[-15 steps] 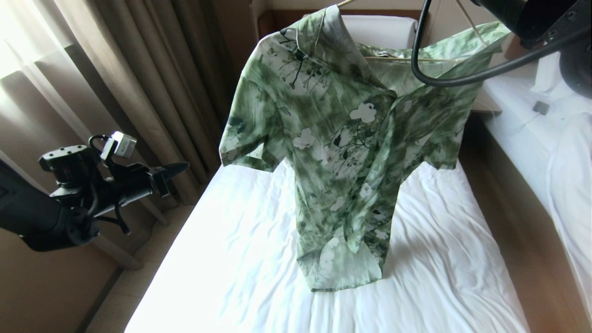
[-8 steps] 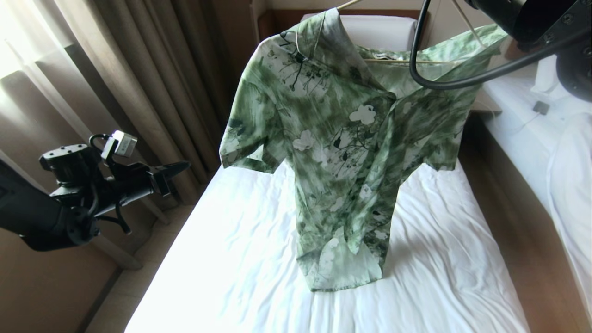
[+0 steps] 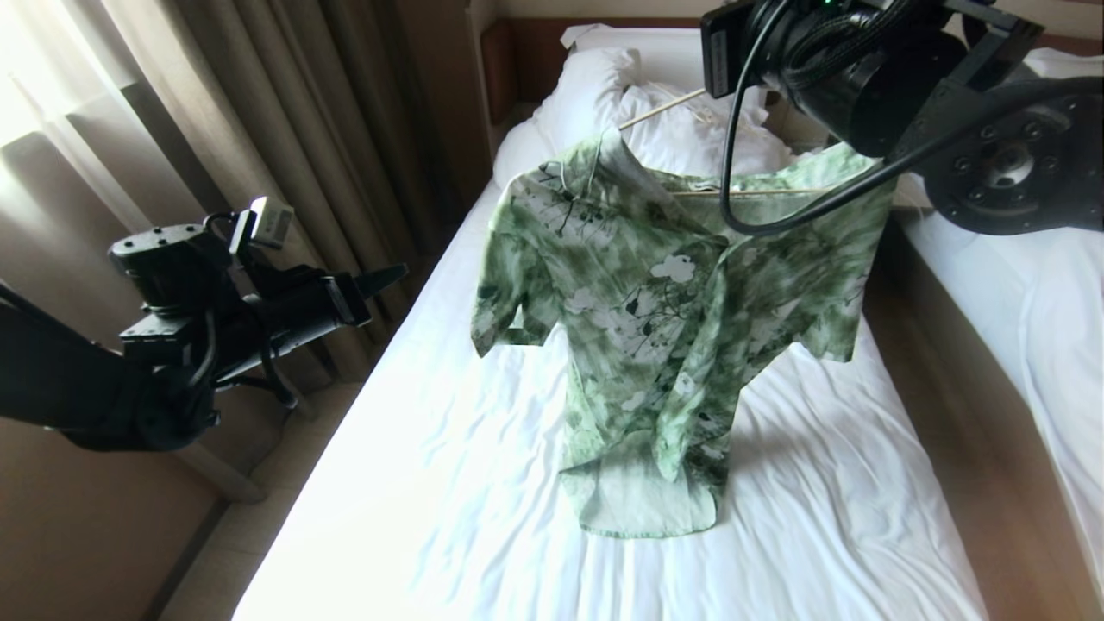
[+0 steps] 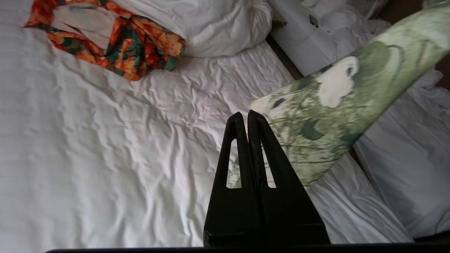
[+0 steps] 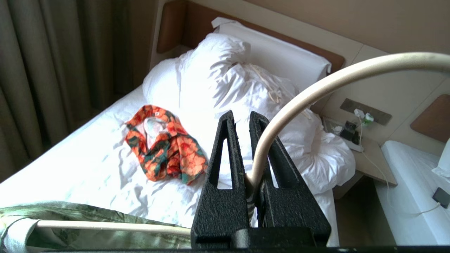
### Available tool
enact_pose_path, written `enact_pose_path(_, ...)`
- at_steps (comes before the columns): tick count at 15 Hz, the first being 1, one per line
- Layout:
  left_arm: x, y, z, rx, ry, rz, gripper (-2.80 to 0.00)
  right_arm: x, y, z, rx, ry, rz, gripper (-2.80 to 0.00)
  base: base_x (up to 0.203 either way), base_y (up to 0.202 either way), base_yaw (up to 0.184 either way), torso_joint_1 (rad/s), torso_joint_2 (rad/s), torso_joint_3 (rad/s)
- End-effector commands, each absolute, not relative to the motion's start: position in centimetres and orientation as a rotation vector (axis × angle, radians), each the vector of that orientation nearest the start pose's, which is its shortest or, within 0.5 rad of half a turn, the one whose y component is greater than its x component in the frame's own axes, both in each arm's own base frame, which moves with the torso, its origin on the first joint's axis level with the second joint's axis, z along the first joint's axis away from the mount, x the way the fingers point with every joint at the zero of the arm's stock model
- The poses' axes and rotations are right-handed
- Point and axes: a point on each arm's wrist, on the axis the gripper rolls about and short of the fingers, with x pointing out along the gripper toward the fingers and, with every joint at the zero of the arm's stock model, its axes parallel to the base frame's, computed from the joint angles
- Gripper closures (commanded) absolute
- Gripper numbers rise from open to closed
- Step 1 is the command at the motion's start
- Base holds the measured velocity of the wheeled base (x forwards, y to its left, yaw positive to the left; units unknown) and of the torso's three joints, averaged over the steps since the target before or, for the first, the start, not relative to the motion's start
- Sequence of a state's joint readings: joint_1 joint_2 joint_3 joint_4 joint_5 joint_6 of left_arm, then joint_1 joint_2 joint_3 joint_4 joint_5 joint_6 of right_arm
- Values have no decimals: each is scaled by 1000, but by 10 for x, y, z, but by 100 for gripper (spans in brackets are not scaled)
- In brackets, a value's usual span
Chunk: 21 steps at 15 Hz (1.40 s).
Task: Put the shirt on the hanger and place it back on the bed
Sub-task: Take the clothes hanger out of the clothes
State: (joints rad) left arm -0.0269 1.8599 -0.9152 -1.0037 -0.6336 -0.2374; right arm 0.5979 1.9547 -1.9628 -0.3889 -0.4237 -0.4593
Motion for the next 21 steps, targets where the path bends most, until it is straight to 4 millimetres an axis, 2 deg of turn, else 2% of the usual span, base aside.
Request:
enact_pose_path(1, 313, -54, 224, -212, 7, -747, 0, 338, 219, 370, -274, -321, 101, 0, 0, 0, 0, 0, 0, 0)
enact_pose_path(3, 290, -87, 227, -238, 119, -823, 0, 351, 227, 352, -259, -281, 116, 0, 0, 0, 0, 0, 0, 0)
enact_pose_path(5, 282, -108, 223, -249, 164, -804, 0, 354, 233, 342, -246, -251, 132, 0, 0, 0, 0, 0, 0, 0)
enact_pose_path(8, 280, -127, 216, -296, 209, -802, 0, 354, 241, 327, -225, -198, 163, 0, 0, 0, 0, 0, 0, 0)
enact_pose_path(11, 296, -136, 195, -300, 259, -760, 0, 351, 251, 312, -201, -152, 195, 0, 0, 0, 0, 0, 0, 0)
enact_pose_path(12, 301, -138, 192, -298, 239, -742, -200, 350, 252, 311, -191, -149, 201, 0, 0, 0, 0, 0, 0, 0)
enact_pose_path(13, 305, -139, 189, -298, 217, -725, -280, 349, 253, 311, -185, -149, 203, 0, 0, 0, 0, 0, 0, 0)
enact_pose_path(16, 305, -139, 192, -299, 183, -708, -280, 347, 252, 312, -177, -150, 205, 0, 0, 0, 0, 0, 0, 0)
enact_pose_path(21, 297, -141, 199, -300, 165, -731, -280, 338, 265, 306, -169, -134, 241, 0, 0, 0, 0, 0, 0, 0)
